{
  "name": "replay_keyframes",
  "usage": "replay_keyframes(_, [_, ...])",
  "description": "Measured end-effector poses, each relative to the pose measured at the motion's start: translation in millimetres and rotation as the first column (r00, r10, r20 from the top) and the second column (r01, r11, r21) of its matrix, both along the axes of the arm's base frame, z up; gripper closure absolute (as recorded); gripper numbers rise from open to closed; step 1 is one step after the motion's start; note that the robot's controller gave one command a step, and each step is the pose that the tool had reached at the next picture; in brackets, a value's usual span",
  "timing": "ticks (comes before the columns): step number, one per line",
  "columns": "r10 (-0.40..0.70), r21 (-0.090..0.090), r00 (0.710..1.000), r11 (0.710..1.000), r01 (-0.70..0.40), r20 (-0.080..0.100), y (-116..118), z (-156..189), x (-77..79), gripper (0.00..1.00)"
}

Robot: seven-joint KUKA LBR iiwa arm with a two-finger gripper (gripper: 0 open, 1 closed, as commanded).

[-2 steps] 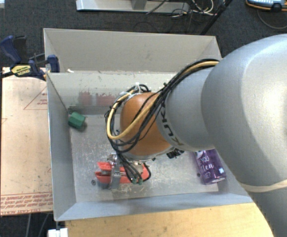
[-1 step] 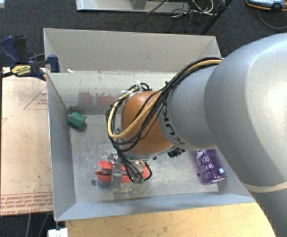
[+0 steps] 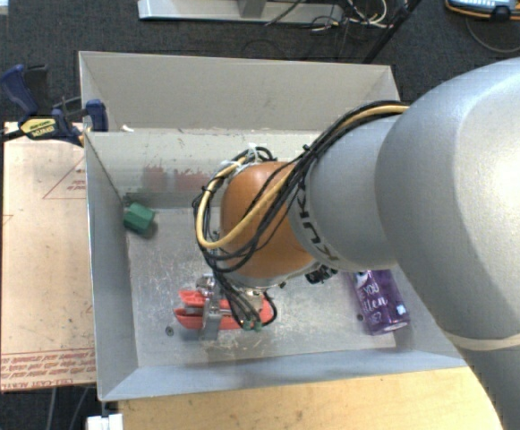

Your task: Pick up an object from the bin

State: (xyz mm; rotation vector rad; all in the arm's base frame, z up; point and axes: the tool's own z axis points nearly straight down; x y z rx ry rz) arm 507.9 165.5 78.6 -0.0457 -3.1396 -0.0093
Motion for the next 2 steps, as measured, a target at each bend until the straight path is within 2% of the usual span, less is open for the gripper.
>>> replay_keyframes(2, [-0.001, 0.000, 1.000, 1.000, 0.001, -0.003, -0.3, 14.3, -0.7, 1.00])
